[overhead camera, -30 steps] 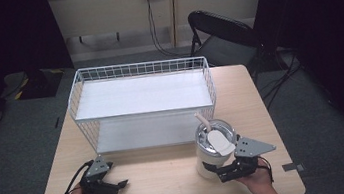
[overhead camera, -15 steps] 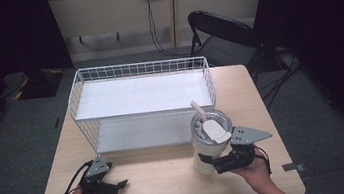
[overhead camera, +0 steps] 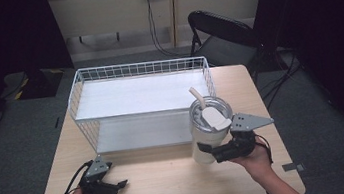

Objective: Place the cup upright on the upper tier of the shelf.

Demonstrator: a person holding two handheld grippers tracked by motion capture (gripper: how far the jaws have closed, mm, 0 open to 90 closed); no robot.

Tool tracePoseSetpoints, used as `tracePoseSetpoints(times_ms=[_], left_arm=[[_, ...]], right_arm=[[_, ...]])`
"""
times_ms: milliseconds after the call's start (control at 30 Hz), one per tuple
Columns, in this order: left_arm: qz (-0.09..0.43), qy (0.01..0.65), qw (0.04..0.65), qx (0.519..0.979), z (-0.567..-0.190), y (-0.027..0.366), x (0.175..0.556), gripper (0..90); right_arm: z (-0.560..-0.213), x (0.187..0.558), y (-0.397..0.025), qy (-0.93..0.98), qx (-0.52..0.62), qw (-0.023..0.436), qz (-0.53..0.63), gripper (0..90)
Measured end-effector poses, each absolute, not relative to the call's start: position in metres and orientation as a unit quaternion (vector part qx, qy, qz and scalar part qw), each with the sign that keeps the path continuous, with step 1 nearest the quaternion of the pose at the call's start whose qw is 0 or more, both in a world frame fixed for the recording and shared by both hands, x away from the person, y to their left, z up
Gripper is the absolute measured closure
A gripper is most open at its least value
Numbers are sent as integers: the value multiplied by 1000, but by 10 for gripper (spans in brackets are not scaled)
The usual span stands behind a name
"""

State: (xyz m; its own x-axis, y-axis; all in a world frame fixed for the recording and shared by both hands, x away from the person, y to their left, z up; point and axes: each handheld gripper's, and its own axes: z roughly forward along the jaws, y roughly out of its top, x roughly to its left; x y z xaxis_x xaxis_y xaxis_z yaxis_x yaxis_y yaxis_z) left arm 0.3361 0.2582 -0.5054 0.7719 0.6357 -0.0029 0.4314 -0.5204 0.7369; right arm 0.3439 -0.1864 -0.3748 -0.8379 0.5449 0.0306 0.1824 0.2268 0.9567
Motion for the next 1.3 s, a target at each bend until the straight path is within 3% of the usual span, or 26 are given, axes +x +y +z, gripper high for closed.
tracePoseSetpoints(times_ms=[1300], left_arm=[[135,315,378,860,-506,258,336,97]], right_arm=[[-297,377,-161,769,257,154,565,97]])
